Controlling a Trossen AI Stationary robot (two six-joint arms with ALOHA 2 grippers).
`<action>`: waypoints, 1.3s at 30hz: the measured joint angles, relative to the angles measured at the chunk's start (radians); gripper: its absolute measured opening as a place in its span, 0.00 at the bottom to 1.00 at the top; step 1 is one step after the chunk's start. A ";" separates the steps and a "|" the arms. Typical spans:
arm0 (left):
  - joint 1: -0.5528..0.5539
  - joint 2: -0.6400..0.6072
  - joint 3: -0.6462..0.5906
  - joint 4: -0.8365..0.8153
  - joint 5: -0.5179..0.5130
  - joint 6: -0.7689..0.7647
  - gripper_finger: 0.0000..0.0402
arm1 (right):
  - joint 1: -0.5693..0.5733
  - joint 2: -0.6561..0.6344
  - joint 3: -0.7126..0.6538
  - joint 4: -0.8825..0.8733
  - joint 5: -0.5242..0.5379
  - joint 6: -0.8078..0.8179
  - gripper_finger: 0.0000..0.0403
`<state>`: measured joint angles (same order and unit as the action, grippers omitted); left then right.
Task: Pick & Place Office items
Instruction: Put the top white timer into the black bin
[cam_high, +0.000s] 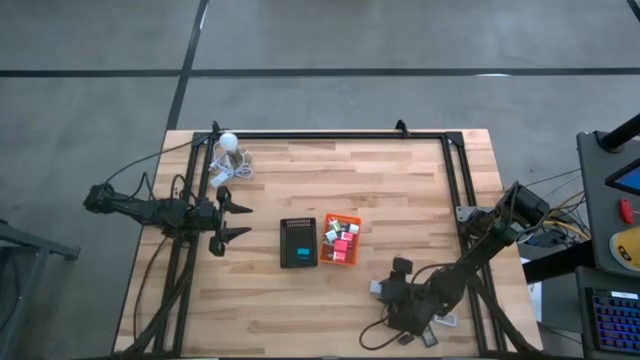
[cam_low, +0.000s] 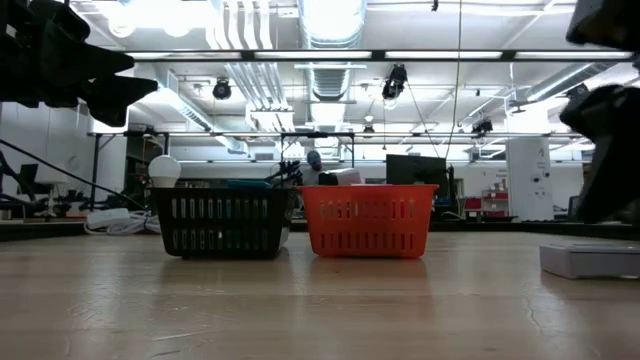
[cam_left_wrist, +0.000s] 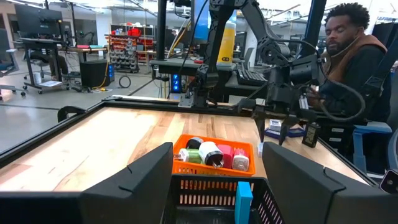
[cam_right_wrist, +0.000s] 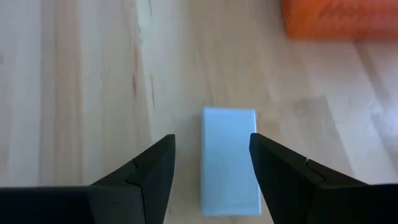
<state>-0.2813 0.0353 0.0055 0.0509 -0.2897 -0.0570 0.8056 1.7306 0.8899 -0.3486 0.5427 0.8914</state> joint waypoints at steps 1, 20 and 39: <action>0.000 0.000 0.000 0.000 0.000 0.000 0.63 | 0.001 0.000 0.009 -0.003 0.004 -0.018 0.50; 0.000 0.000 0.000 0.000 0.000 0.000 0.63 | -0.001 -0.002 -0.007 -0.078 -0.005 0.054 0.50; 0.000 0.000 0.000 0.000 0.000 0.000 0.63 | -0.002 0.006 -0.089 0.059 -0.042 0.096 0.49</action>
<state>-0.2811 0.0357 0.0055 0.0509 -0.2895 -0.0566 0.8041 1.7367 0.8005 -0.2895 0.5003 0.9877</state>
